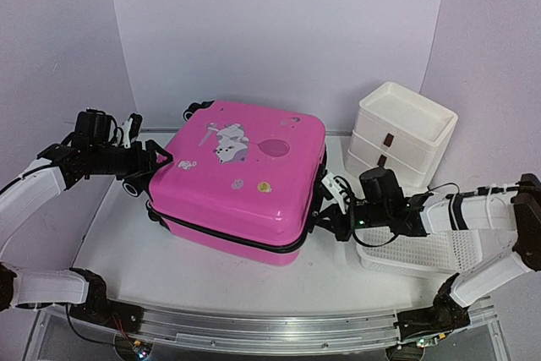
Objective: Open, take out, and arrange the luggage
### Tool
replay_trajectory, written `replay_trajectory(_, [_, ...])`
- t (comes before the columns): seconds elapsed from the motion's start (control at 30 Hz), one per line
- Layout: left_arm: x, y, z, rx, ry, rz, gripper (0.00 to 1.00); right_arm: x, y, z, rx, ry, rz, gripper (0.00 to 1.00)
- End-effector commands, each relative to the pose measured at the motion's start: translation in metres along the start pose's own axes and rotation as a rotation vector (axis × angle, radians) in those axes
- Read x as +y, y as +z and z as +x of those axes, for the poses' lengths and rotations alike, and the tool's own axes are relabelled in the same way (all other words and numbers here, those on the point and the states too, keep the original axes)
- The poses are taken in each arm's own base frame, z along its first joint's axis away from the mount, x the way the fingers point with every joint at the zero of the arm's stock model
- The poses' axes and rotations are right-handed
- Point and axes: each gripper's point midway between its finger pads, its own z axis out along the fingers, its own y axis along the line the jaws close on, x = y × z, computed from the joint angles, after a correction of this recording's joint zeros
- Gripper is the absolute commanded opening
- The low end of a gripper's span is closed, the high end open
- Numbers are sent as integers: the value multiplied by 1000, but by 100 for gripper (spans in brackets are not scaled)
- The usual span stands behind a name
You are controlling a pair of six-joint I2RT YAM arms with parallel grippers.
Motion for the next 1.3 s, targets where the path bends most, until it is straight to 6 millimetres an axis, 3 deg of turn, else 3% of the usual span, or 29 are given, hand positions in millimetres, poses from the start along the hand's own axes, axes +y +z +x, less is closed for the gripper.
replay_trajectory(0.0, [4,6,42,156,-90,5,84,57,-12,-8,-24,-13,-153,0])
replay_trajectory(0.17, [5,6,47,163,-99,7,84,103,5,-13,-7,40,-231,0])
replay_trajectory(0.23, [5,6,47,165,-100,9,84,111,11,-17,-23,47,-221,0])
replay_trajectory(0.37, [-5,1,38,157,-72,35,85,91,14,-16,-57,83,-101,0])
replay_trajectory(0.5, [-15,-17,-1,122,28,-31,89,72,2,-16,-57,90,14,0])
replay_trajectory(0.6, [-4,-19,-32,92,64,-119,92,65,-5,-18,-64,104,58,0])
replay_trajectory(0.7, [20,-5,-47,115,18,-137,91,55,-5,-21,-65,112,108,0])
replay_trajectory(0.8, [41,13,-37,170,10,-184,88,46,0,-25,-60,140,130,0])
replay_trajectory(0.9, [46,19,-20,185,-12,-162,88,37,6,-34,-64,160,137,0])
replay_trajectory(1.27, [42,2,38,221,-67,-92,89,-28,44,-96,-86,239,78,0])
